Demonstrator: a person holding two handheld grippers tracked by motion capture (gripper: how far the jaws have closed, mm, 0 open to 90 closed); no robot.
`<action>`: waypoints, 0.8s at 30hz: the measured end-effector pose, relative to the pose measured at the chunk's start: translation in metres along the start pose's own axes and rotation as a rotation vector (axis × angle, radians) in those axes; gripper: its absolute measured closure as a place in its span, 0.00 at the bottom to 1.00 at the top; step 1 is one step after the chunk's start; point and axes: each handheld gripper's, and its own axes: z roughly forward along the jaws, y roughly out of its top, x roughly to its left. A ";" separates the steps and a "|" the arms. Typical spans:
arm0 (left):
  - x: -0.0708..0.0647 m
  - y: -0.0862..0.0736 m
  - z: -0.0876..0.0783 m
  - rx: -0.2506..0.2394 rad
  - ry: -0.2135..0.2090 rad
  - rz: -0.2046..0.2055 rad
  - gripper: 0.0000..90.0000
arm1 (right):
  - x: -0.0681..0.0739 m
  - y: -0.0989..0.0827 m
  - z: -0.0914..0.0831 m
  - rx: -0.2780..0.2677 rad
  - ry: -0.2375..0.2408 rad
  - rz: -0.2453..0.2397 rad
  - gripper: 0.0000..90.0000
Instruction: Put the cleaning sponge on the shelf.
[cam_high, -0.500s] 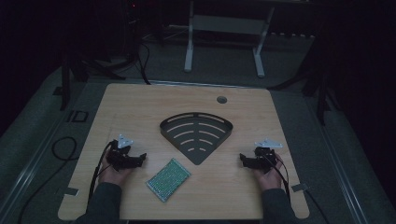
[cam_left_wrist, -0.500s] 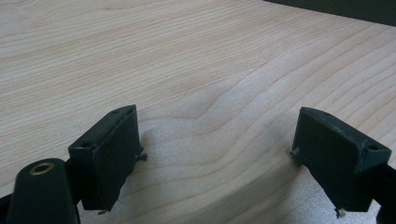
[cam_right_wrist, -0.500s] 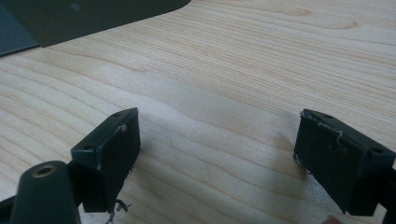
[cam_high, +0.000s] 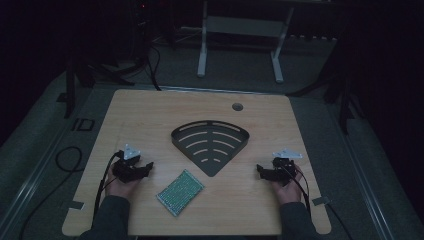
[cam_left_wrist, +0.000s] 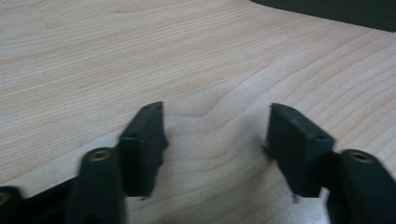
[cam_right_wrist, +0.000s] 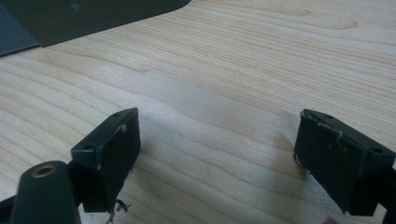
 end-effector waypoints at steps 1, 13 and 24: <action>0.000 0.000 -0.001 0.004 -0.004 0.002 0.47 | 0.000 0.000 0.000 0.000 0.000 0.000 0.15; -0.014 0.013 -0.027 -0.023 -0.129 0.014 0.60 | 0.000 0.000 0.000 0.000 0.000 0.000 0.15; -0.040 0.020 -0.045 -0.002 -0.208 0.072 0.73 | 0.000 0.000 0.000 0.000 0.000 0.000 0.15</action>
